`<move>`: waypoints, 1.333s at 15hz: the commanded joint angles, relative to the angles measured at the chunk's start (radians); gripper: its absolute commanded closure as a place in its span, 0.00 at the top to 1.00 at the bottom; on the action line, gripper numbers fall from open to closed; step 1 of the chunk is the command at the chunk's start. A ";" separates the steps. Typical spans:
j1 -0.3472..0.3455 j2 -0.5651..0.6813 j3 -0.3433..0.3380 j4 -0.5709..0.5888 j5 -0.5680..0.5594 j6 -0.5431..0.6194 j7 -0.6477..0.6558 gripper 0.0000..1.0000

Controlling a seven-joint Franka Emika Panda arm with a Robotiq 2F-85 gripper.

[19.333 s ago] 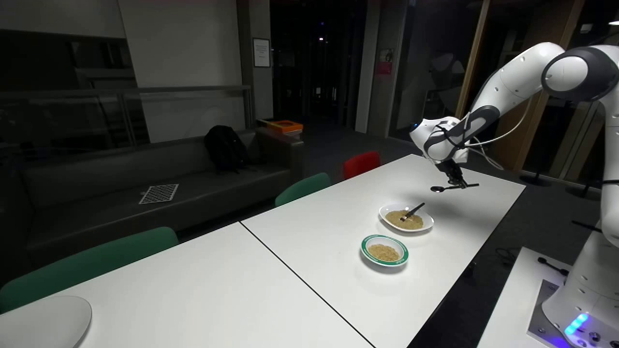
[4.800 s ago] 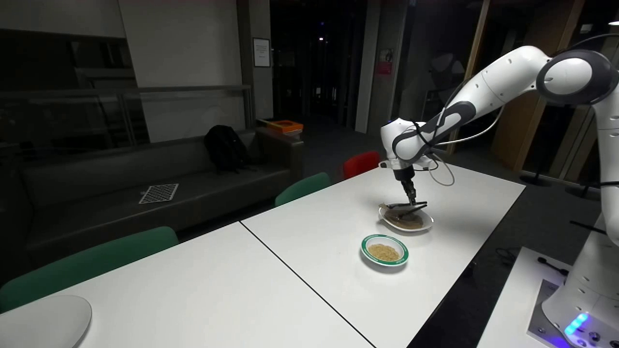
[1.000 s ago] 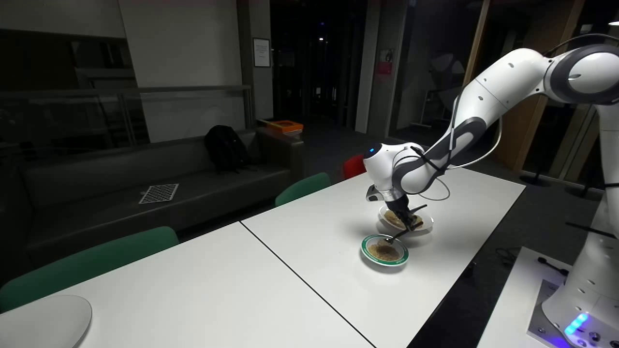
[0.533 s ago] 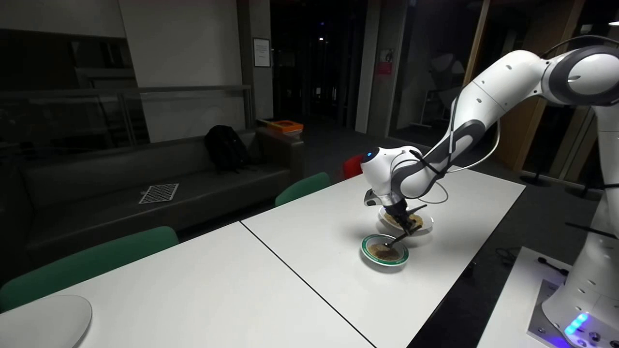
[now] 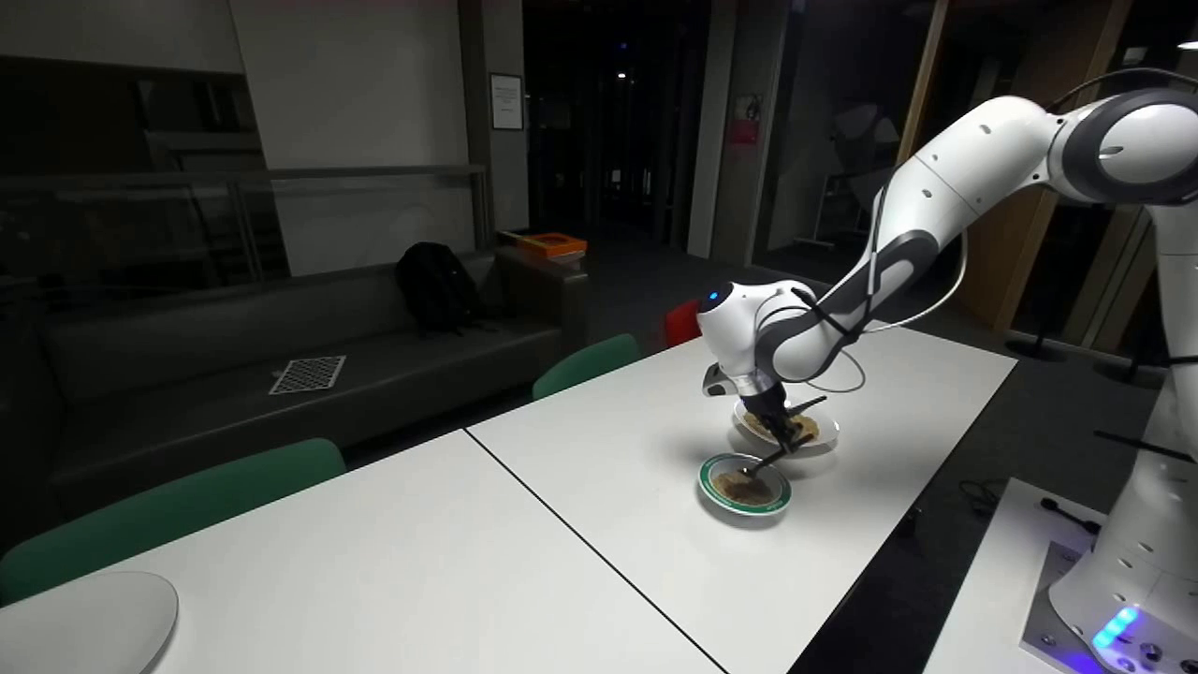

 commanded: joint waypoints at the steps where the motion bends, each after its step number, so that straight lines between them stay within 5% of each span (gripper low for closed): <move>1: -0.008 -0.020 0.002 0.008 0.008 -0.025 -0.008 0.03; 20: -0.015 0.008 -0.001 0.063 0.062 -0.170 -0.008 0.03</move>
